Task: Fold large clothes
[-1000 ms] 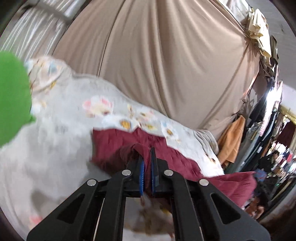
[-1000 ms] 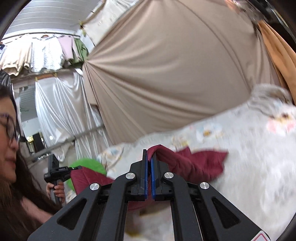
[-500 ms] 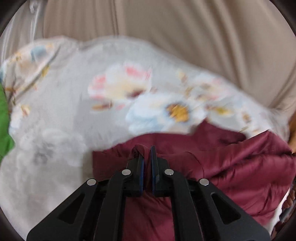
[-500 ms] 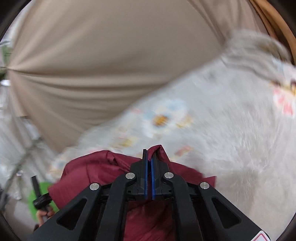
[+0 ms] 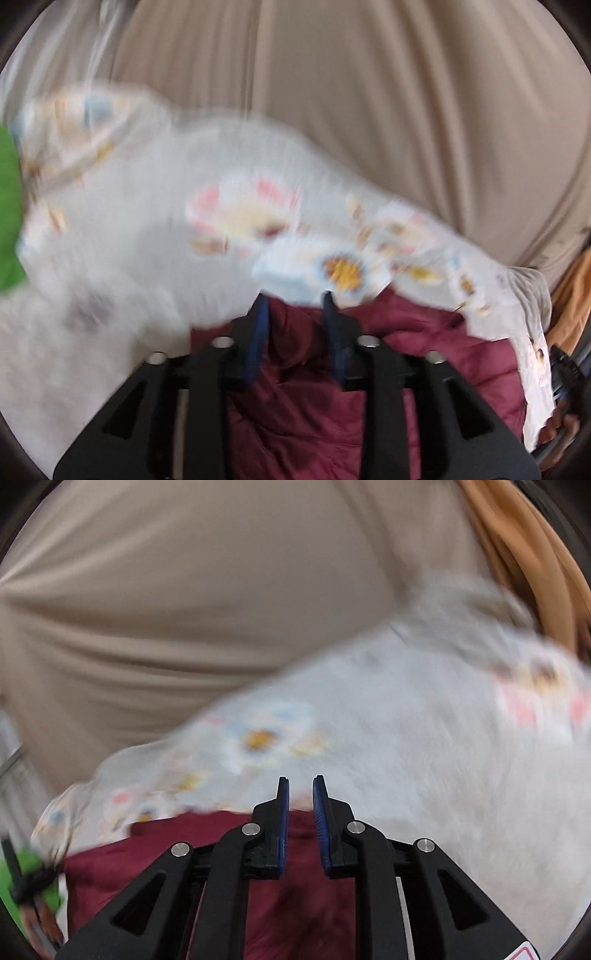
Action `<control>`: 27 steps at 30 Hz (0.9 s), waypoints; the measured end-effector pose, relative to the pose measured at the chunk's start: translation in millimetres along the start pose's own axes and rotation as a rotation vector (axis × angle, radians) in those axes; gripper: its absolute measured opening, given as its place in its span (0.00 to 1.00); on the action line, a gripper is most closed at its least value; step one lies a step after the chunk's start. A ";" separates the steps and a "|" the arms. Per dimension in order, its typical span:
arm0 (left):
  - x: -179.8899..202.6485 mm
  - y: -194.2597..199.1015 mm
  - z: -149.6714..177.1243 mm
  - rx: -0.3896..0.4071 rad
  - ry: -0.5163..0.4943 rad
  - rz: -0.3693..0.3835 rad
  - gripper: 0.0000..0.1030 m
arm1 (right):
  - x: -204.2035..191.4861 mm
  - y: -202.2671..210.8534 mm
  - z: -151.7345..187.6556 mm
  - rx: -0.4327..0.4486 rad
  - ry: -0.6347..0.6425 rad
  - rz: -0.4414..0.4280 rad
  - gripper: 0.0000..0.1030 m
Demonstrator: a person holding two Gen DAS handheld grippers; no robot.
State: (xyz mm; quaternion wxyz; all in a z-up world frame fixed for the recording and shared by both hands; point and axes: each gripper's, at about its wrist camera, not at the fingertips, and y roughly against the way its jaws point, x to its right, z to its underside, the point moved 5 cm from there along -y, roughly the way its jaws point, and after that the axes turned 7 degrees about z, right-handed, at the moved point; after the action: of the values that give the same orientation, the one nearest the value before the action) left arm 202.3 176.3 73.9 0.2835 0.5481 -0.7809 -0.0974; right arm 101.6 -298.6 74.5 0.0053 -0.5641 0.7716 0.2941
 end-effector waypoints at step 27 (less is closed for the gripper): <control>-6.4 -64.0 90.8 -0.188 -0.167 -0.130 0.70 | 50.1 -40.5 103.6 -0.284 -0.015 0.103 0.00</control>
State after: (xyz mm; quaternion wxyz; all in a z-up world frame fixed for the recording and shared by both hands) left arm 205.1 143.4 -32.4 0.2608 0.5586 -0.7519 -0.2336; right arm 85.2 -302.1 -46.4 -0.0840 -0.5165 0.7501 0.4044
